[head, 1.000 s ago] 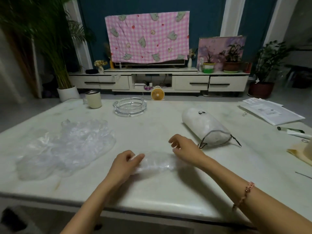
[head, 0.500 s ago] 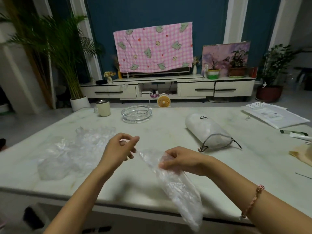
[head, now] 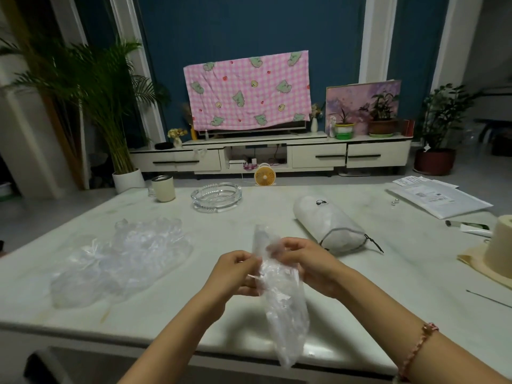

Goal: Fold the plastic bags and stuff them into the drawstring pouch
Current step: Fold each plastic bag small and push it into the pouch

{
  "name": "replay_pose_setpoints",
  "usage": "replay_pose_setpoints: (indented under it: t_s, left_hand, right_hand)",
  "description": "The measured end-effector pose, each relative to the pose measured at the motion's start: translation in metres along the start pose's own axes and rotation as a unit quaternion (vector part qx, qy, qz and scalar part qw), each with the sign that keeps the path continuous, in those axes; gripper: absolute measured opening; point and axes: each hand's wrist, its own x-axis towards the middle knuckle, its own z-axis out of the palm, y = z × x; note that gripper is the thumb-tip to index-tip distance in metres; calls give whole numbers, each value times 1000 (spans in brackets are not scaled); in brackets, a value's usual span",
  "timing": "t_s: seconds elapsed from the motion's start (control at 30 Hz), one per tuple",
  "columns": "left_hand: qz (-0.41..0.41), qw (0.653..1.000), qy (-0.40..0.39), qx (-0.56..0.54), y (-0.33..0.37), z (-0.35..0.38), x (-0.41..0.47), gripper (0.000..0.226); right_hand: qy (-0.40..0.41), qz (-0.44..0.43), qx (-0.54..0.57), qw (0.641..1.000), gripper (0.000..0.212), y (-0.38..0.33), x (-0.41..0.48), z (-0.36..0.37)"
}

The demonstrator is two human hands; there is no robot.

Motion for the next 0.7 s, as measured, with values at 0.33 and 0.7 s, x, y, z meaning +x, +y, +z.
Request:
replay_pose_setpoints:
  t_s: [0.33,0.7]
  left_hand:
    - [-79,985,-108,-107,0,3,3,32]
    - [-106,979,23,-172,8,-12,12,13]
  right_hand:
    - [47,-89,-108,989,51,-3,4,10]
    - [23,-368,-642,672,84,8,-1,4]
